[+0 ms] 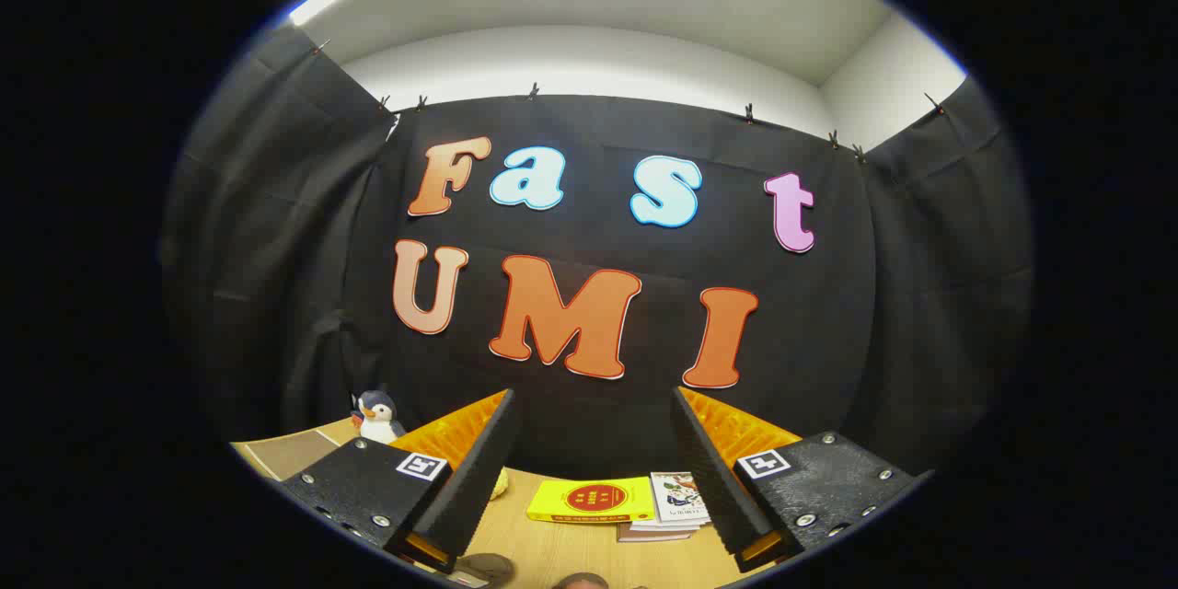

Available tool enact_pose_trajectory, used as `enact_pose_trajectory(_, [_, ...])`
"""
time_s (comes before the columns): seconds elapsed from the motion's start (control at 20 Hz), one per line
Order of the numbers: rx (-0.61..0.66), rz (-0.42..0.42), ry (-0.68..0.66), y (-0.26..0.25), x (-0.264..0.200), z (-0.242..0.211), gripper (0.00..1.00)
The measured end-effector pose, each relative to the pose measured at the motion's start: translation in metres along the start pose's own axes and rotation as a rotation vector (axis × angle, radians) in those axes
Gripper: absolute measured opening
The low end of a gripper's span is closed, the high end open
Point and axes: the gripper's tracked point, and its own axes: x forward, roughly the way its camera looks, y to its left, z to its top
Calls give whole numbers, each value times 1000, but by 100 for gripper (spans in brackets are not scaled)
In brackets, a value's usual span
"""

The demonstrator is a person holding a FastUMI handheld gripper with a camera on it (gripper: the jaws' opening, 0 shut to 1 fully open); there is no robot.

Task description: Open the storage box then place both shoes into the box .Put the left shoe in first, then the right shoe, with the right side of both shoes facing outward in a uniform manner.

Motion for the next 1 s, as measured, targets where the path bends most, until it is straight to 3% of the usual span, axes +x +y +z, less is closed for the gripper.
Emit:
enact_pose_trajectory(0.65, [-10, -1, -9, 6, 8, 4, 98])
enact_pose_trajectory(1.0, [35, 66, 54, 44, 20, -20, 99])
